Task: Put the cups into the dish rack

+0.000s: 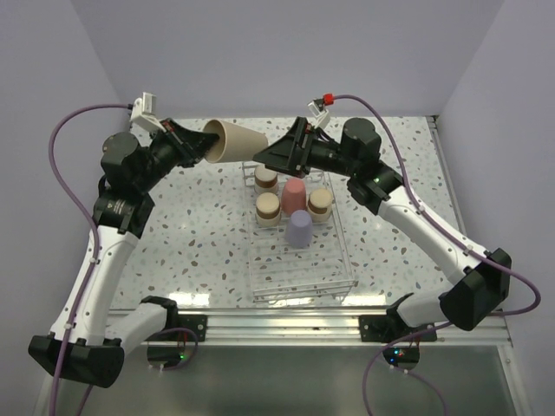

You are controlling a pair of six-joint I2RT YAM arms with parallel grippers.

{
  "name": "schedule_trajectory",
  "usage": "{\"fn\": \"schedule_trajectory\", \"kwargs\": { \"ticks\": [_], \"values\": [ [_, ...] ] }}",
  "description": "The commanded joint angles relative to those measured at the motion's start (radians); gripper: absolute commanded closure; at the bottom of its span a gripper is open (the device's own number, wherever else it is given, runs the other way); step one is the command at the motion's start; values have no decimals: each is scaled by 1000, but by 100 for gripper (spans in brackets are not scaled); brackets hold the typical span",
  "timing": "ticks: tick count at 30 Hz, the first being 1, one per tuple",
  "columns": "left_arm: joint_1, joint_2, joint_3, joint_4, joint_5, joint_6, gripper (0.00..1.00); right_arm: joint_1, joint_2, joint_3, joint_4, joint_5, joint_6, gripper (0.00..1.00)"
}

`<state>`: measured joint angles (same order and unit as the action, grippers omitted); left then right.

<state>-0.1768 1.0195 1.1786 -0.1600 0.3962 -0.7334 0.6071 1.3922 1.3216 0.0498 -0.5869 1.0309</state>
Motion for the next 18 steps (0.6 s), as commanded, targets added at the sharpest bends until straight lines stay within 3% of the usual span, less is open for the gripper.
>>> {"fn": "schedule_trajectory", "kwargs": {
  "ticks": [1, 6, 11, 18],
  "values": [
    [7, -22, -10, 31, -16, -57, 100, 8, -4, 28, 67, -31, 28, 2],
    [7, -32, -13, 89, 0, -124, 100, 8, -1, 42, 68, -30, 31, 2],
    [7, -47, -27, 177, 18, -208, 100, 8, 45, 76, 177, -54, 132, 2],
    [8, -82, -91, 316, 23, -356, 100, 8, 105, 212, 252, -56, 202, 2]
  ]
}}
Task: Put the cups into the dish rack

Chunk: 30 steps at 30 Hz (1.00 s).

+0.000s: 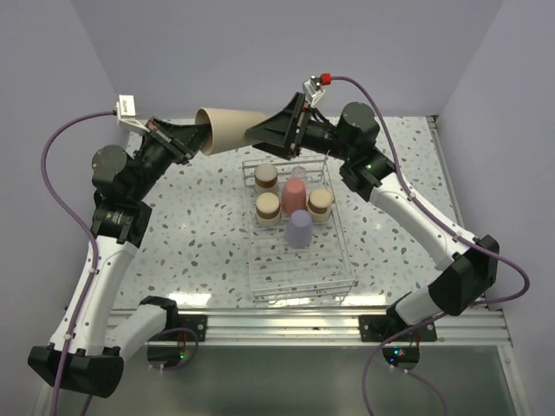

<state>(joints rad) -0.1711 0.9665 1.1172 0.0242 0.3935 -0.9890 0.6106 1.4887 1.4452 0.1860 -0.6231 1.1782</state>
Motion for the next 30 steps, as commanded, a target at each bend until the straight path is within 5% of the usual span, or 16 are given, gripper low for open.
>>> {"fn": "schedule_trajectory", "kwargs": {
  "ticks": [1, 14, 30],
  "values": [
    [2, -37, -60, 152, 27, -117, 100, 5, 16, 96, 151, -20, 89, 2],
    [13, -100, -307, 430, 21, -275, 100, 9, 18, 185, 153, -26, 159, 2],
    [13, -64, -290, 358, 8, -221, 100, 98, 12, 198, 81, -30, 90, 2]
  ]
}}
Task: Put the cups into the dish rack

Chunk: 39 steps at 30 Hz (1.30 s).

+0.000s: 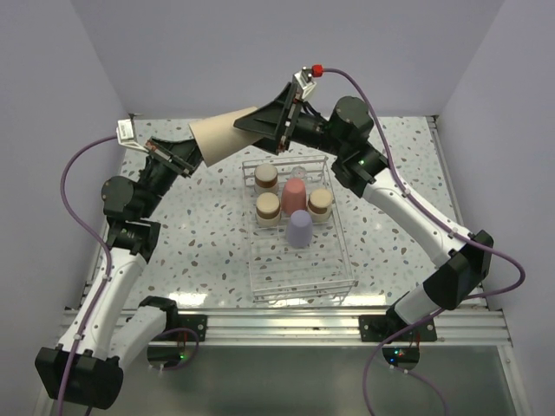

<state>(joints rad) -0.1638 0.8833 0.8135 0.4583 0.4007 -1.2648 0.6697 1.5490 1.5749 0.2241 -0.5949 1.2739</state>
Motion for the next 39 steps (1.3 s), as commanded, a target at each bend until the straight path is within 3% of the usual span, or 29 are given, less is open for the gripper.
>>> {"fn": "schedule_trajectory", "kwargs": {
  "ticks": [1, 8, 19, 24, 30, 31, 36, 37, 39],
  "values": [
    [6, 16, 13, -84, 0, 58, 100, 41, -49, 71, 41, -56, -4, 3],
    [6, 11, 38, -211, 10, 133, 100, 39, -43, 77, 35, -46, 5, 11],
    [4, -29, 12, -247, 13, 168, 100, 64, 5, 137, 101, -36, 68, 7],
    [4, -21, 24, -273, 17, 194, 100, 87, 14, 152, 90, -33, 61, 9],
    [4, -21, 30, -280, 13, 225, 100, 88, 19, 158, 103, -33, 74, 31],
    [4, -21, 30, -283, 13, 235, 100, 88, 23, 165, 104, -34, 76, 41],
    [4, -18, 64, -316, 20, 280, 100, 87, 36, 188, 81, -42, 68, 73],
    [4, -15, 76, -349, 17, 306, 99, 88, 37, 201, 72, -46, 62, 76],
    [4, -14, 114, -392, 13, 341, 85, 88, 37, 215, 13, -51, 26, 84]
  ]
}}
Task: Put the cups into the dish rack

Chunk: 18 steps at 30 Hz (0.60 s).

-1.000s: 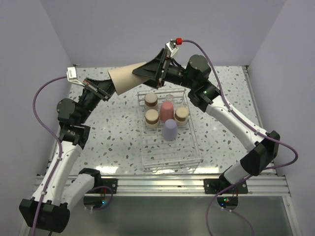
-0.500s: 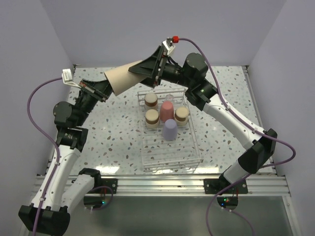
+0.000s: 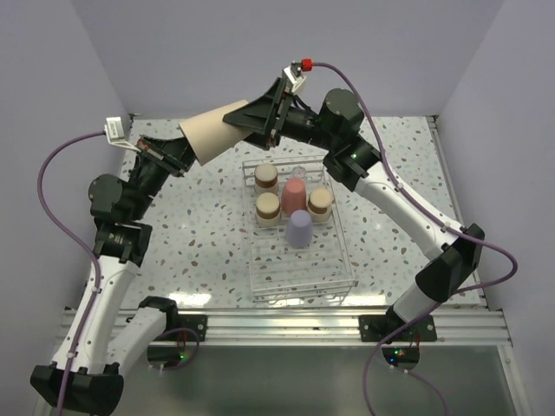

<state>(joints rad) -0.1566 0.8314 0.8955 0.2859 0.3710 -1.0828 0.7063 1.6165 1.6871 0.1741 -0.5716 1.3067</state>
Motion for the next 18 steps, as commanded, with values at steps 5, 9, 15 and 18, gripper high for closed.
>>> {"fn": "schedule_trajectory", "kwargs": {
  "ticks": [5, 9, 15, 18],
  "values": [
    [-3, 31, 146, -453, -1, 323, 48, 13, -56, 115, -111, -56, -107, 96],
    [-3, -6, 204, -611, -82, 415, 21, -68, -93, 95, -303, -25, -216, 100],
    [-3, -49, 243, -758, -162, 478, 7, -169, -176, 40, -536, 73, -417, 100],
    [-3, -54, 264, -804, -175, 501, 7, -176, -190, 51, -655, 122, -526, 100]
  ]
}}
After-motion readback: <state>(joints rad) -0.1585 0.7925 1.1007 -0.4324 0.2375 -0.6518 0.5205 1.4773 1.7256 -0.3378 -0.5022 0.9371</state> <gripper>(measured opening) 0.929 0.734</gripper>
